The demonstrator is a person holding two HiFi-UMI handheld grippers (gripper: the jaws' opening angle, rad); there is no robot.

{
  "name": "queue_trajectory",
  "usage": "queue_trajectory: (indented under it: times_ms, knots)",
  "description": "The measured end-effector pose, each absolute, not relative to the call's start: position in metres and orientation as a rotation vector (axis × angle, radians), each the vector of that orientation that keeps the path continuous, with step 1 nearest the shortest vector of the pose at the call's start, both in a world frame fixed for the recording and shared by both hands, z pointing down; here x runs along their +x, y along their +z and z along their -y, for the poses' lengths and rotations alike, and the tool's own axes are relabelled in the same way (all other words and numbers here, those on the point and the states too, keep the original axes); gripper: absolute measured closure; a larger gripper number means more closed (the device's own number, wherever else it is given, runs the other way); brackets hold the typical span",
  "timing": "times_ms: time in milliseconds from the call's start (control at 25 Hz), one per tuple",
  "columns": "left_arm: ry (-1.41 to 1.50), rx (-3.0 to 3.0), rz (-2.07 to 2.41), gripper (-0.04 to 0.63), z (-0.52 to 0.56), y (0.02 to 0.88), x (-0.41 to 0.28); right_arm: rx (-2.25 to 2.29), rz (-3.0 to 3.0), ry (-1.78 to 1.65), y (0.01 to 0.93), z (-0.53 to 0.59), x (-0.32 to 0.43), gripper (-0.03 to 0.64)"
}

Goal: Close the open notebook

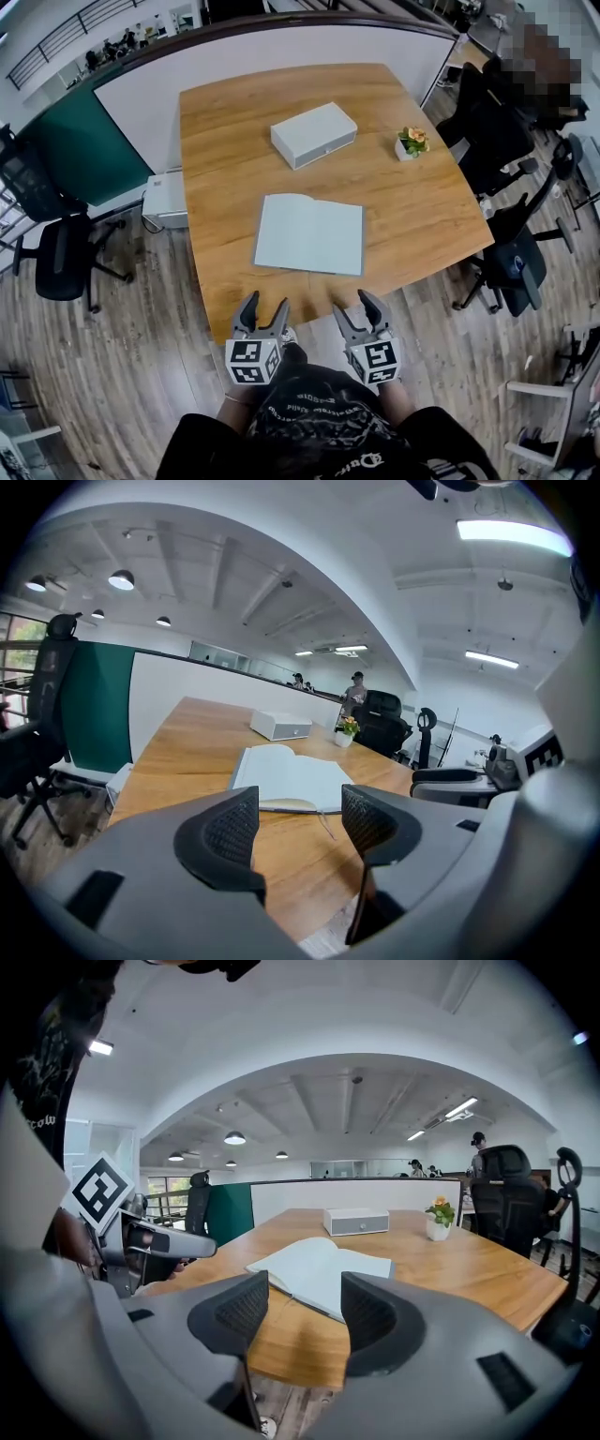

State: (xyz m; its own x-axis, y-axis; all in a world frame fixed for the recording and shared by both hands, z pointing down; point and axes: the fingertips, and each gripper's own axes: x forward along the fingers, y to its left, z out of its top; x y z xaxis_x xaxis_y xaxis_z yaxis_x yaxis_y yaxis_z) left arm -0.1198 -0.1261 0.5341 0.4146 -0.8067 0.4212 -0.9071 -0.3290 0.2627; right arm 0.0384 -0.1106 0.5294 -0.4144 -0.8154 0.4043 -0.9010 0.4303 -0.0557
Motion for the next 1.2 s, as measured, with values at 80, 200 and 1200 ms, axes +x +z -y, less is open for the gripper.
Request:
queue_trajectory:
  times_ms: [80, 200, 1200]
  knots:
    - [0.318, 2.225, 1.438, 0.296, 0.137, 0.537, -0.126, 1.482, 2.371, 0.380, 0.529, 0.122, 0.029, 0.370]
    - [0.346, 2.225, 1.418, 0.296, 0.153, 0.543, -0.136, 1.498, 2.367, 0.382, 0.531, 0.136, 0.019, 0.370]
    - [0.623, 1.931, 1.655, 0.364, 0.219, 0.594, -0.183, 1.335, 2.377, 0.337, 0.539, 0.194, 0.027, 0.413]
